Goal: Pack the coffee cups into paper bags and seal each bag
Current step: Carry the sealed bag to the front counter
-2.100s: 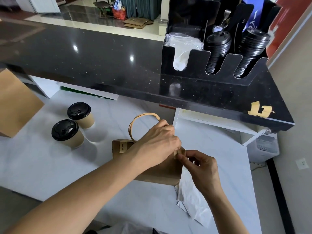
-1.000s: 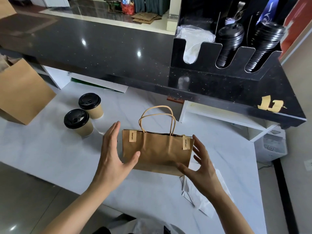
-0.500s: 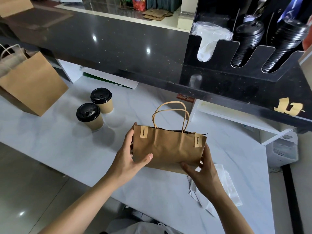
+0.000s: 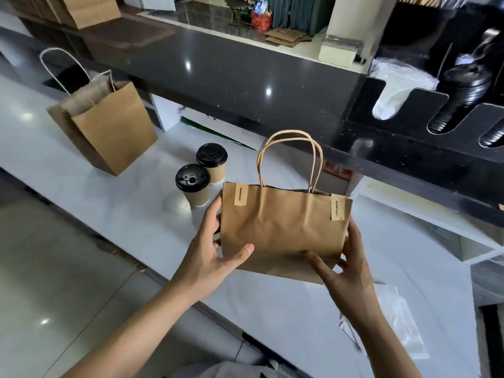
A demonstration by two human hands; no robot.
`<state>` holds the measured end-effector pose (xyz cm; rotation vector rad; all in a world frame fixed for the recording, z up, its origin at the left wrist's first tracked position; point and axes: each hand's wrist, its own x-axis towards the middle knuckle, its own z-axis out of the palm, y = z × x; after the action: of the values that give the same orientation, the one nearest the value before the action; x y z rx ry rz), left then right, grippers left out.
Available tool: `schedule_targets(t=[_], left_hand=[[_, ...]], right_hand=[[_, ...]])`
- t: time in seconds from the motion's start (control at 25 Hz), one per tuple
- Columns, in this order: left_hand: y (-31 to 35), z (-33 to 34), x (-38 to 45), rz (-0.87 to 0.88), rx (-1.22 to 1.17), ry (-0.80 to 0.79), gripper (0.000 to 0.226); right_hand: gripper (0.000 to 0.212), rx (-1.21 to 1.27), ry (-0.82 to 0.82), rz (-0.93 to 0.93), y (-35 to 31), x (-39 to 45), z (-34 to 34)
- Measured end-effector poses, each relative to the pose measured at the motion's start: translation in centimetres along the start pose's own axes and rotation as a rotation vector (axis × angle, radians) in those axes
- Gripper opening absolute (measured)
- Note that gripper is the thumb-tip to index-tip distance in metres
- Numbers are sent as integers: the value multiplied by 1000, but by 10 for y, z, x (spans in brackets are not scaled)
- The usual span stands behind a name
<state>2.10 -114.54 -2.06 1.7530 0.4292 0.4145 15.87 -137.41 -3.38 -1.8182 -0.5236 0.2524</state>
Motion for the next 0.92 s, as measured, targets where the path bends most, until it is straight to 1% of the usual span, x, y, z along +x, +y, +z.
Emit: schedule_targets(t=[0.2, 0.32, 0.64, 0.8, 0.92], left_hand=[[-2, -60, -27, -4, -9, 110, 98], [-5, -98, -46, 9, 1, 185, 97], [-22, -201, -99, -36, 18, 372, 98], [-30, -246, -123, -84, 13, 481, 99], [-34, -279, -140, -86, 30, 553, 100]], right_hand=[[96, 15, -100, -26, -32, -1, 56], [91, 27, -171, -53, -48, -3, 95], [81, 61, -357, -114, -85, -9, 208], [79, 60, -445, -130, -99, -12, 262], [76, 72, -509, -136, -113, -14, 305]])
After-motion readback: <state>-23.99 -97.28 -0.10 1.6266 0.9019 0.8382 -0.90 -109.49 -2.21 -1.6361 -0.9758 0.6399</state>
